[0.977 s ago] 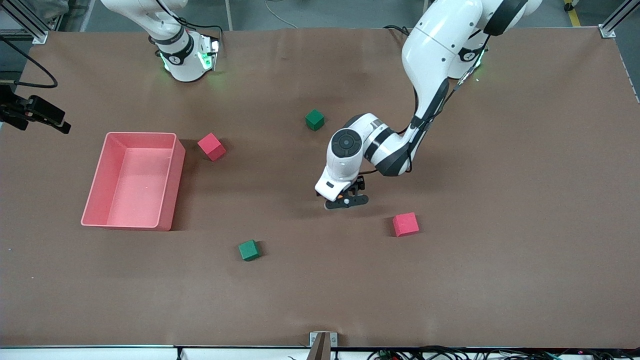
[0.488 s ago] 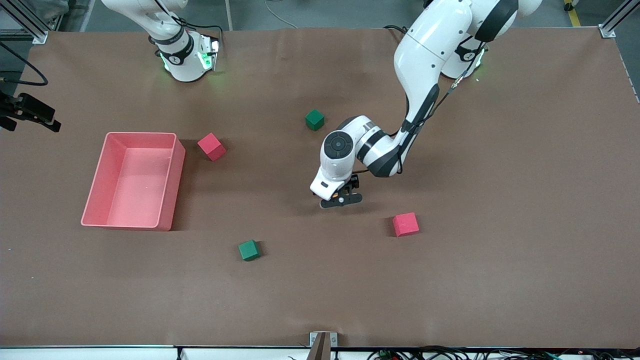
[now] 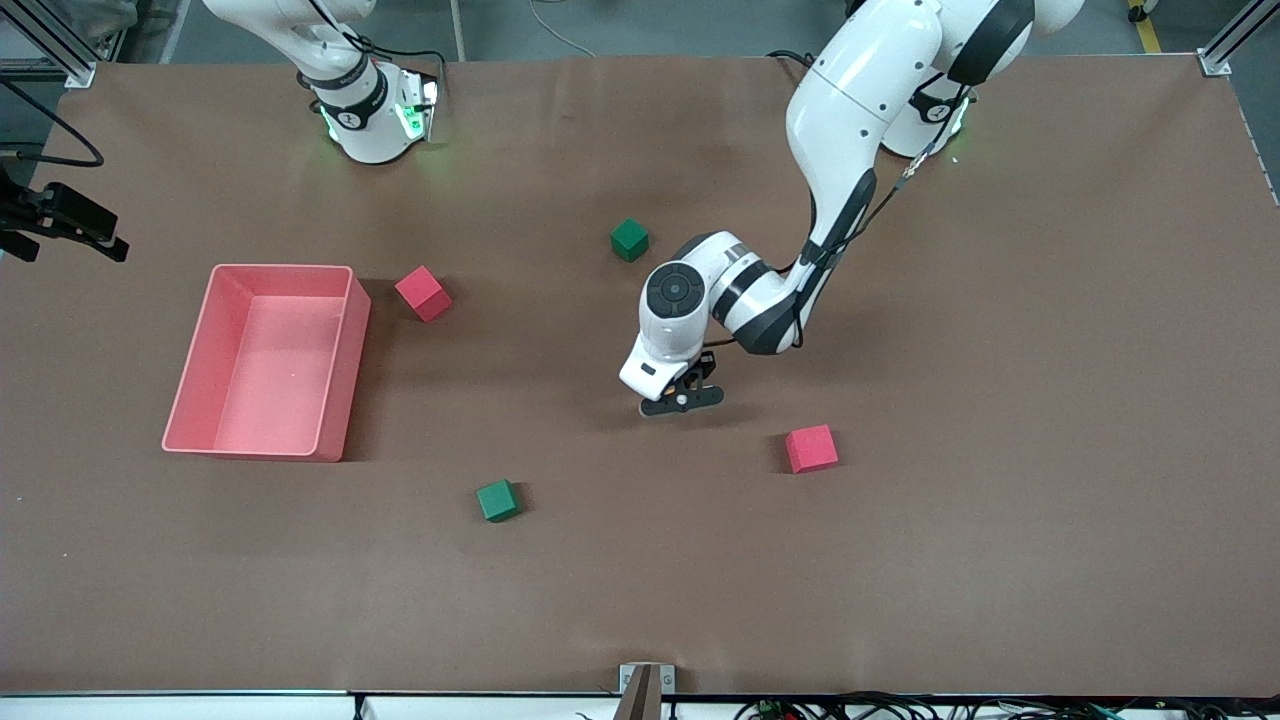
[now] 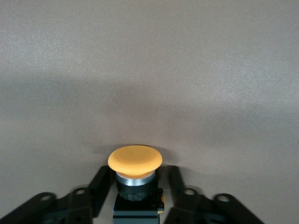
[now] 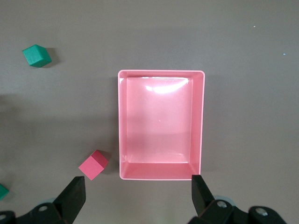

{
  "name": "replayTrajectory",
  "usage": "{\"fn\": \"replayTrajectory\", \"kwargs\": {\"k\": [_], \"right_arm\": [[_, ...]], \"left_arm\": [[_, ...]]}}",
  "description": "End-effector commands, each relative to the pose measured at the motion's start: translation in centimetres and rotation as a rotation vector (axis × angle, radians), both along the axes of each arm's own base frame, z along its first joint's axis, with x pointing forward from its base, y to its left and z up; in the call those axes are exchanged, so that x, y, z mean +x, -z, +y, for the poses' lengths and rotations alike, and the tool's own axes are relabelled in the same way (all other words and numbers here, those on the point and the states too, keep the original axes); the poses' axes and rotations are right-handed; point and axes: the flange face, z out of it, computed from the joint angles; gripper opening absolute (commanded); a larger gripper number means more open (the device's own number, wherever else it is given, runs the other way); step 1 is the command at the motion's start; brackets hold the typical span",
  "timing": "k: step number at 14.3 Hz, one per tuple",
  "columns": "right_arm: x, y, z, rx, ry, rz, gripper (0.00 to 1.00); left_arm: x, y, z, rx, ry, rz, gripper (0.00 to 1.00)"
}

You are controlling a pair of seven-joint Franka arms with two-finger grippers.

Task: Place and upright button with both arms
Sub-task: 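Grasp the button with the left gripper while the right gripper withdraws, then carry the button with the left gripper past the pink cube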

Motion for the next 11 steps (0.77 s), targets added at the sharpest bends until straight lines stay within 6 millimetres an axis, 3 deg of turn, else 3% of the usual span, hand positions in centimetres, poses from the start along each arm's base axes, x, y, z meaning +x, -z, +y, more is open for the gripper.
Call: {"fn": "replayTrajectory", "kwargs": {"k": [1,3,5,8,11], "right_arm": [[-0.6,0.1,1.1,-0.008,-0.033,-0.005,1.0],[-0.5,0.0,1.2,-0.009,-0.034,-0.01,1.0],[-0.6,0.0,1.2,-0.007,-0.034,-0.005,1.0],[-0.6,0.1,1.5,-0.005,-0.037,0.001,1.0],[-0.6,0.2,1.3,-0.005,-0.036,0.002,1.0]], "left_arm": [[0.4,0.0,-0.2,0.007,-0.013,-0.02,0.19],[0.8,-0.5,0.1,0.006,-0.047,-0.028,0.01],[1.4,-1.1,0.7,0.011,-0.128,-0.034,0.0],[3.0,-5.5,2.8,0.054,-0.283,-0.042,0.0],[5.4,-9.1,7.2,0.105,-0.379,-0.012,0.0]]}}
